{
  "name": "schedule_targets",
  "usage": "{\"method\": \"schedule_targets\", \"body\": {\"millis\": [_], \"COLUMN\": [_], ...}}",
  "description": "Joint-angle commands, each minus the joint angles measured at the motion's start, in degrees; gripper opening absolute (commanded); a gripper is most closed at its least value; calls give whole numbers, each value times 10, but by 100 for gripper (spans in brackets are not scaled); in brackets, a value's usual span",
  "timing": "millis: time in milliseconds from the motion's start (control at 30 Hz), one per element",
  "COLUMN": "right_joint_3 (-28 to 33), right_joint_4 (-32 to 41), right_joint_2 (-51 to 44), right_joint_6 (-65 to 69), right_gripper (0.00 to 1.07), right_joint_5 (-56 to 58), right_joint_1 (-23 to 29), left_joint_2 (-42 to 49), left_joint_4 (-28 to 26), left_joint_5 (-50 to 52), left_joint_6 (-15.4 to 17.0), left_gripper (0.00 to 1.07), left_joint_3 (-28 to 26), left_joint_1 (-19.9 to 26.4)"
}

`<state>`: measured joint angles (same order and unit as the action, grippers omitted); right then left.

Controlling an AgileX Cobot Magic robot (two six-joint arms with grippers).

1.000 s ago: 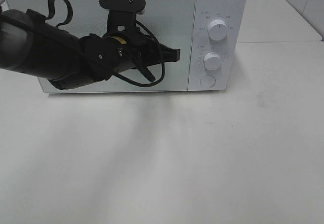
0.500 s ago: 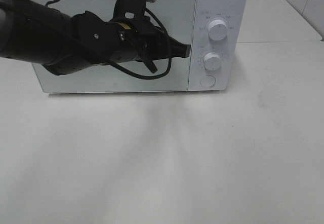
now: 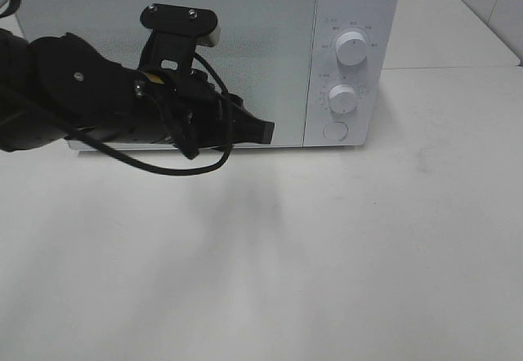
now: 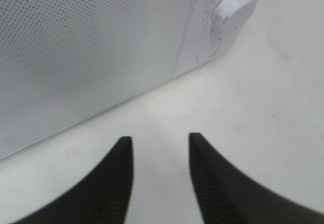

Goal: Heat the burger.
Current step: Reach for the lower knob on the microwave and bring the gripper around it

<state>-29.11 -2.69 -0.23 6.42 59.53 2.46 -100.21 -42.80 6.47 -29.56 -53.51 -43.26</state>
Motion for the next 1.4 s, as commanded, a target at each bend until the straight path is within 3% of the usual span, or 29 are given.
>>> {"method": "schedule_targets", "body": {"millis": [33, 133, 167, 200, 233, 267, 300, 333, 367, 400, 500, 533, 567, 700, 967, 1133, 1400], "right_joint_3": [1, 1, 1, 1, 1, 1, 1, 1, 1, 1, 1, 1, 1, 1, 1, 1, 1], "right_joint_4": [1, 1, 1, 1, 1, 1, 1, 1, 1, 1, 1, 1, 1, 1, 1, 1, 1], "right_joint_2": [-15, -15, -15, -15, -15, -15, -15, -15, -15, -15, -15, -15, -15, -15, -15, -15, -15], "right_joint_6": [-6, -6, -6, -6, -6, -6, -6, -6, -6, -6, -6, -6, -6, -6, -6, -6, -6], "right_gripper": [75, 75, 75, 75, 75, 75, 75, 75, 75, 75, 75, 75, 75, 75, 75, 75, 75], "right_joint_5": [-1, -1, -1, -1, -1, -1, -1, -1, -1, -1, -1, -1, -1, -1, -1, -1, -1], "right_joint_1": [-3, -3, -3, -3, -3, -3, -3, -3, -3, -3, -3, -3, -3, -3, -3, -3, -3], "left_joint_2": [22, 29, 31, 36, 36, 43, 43, 48, 52, 65, 73, 90, 107, 135, 233, 300, 400], "left_joint_4": [-4, -2, 6, 28, 28, 69, 69, 99, 129, 186, 214, 254, 275, 286, 308, 337, 361], "left_joint_5": [-65, -145, -166, -213, -213, -251, -251, -267, -285, -321, -339, -377, -411, -459, -536, -573, -636], "left_joint_6": [1, 17, 28, 58, 58, 98, 98, 119, 147, 195, 218, 249, 258, 257, 242, 242, 253], "left_gripper": [83, 89, 89, 89, 89, 89, 89, 89, 89, 89, 89, 89, 89, 89, 89, 89, 89], "left_joint_3": [13, 13, 13, 13, 13, 13, 13, 13, 13, 13, 13, 13, 13, 14, 45, 69, 99], "left_joint_1": [7, 28, 38, 57, 57, 77, 77, 88, 95, 112, 120, 135, 152, 184, 310, 366, 383]}}
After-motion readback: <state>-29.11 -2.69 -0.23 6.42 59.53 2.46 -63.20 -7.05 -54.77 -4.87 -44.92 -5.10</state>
